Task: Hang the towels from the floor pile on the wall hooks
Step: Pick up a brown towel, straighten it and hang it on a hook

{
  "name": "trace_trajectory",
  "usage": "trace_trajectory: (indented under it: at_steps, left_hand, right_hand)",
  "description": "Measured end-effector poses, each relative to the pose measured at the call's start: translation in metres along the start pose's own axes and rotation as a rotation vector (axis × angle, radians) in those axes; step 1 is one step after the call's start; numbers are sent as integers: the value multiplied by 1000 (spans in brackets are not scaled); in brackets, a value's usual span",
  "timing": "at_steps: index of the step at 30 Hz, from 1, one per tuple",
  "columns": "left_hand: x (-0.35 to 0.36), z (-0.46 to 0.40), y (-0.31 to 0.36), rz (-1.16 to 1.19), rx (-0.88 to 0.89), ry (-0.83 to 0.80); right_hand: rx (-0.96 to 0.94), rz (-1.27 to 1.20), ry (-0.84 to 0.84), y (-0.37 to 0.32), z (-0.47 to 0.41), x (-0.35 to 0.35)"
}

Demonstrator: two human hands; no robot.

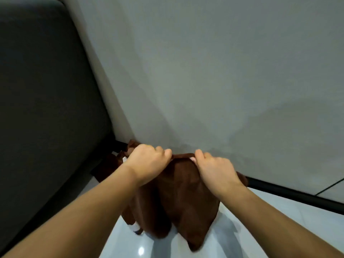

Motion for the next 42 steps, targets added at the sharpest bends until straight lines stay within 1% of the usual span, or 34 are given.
trace_trajectory:
  at_steps: [2,4,6,10,15,16,19,21,24,26,29,31,33,35,36,38,40,41,42]
  left_hand:
    - [-31,-15,-9,25,-38,13]
    - [-72,-34,-21,76,-58,33]
    - [-122,-55,-29,75,-46,70]
    - [-266,-106,-47,17,25,200]
    - [-472,-179,-78,55,-3,411]
    - [-507,-191,-83,64,-14,436]
    - [-624,-223,-88,117,15,507]
    - [-679,-232,-86,146,48,558]
    - [-761,-234,-69,164,148,630]
    - [-797,-232,-56,160,218,674]
    - [-848,-231,-21,219,349,696]
    - [-870,-232,3,250,418,700]
    - [-897,-229,44,279,511,706]
    - [-923,-220,92,316,601,743]
    - [-933,-215,113,333,636,760]
    - [-957,-198,161,364,729,794]
    - [-982,-176,211,397,817,836]
    - [-993,-167,233,410,843,858]
    - [-1009,-153,262,442,883,884]
  right_hand:
    - [36,-26,-24,18,-17,-26]
    - [56,8,2,46,-46,-67]
    - [25,23,39,73,-76,-113]
    - [-54,108,64,142,-146,-235]
    - [-104,233,139,238,-245,-415]
    - [-99,259,162,255,-261,-447]
    - [-53,317,149,308,-301,-557]
    - [-23,342,140,329,-310,-612]
    - [29,423,138,353,-300,-695]
    - [45,467,131,363,-292,-740]
    - [87,548,77,383,-266,-806]
    - [101,611,-10,392,-245,-835]
    - [144,673,-171,404,-211,-860]
    - [256,664,-240,422,-165,-890]
    - [292,699,-286,428,-145,-903]
    - [367,765,-313,440,-96,-937]
    - [367,838,-370,447,-44,-970]
    - [349,864,-353,447,-22,-985]
    - [397,856,-379,448,8,-1009]
Point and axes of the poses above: each hand's wrist, its own z-axis away from the middle knuckle, its own x-axis out of the palm, y = z × x, the point moved 7 cm from there along -z, towards the middle knuckle, and after that the axes turned 11 degrees about z, right-handed, at the moved point
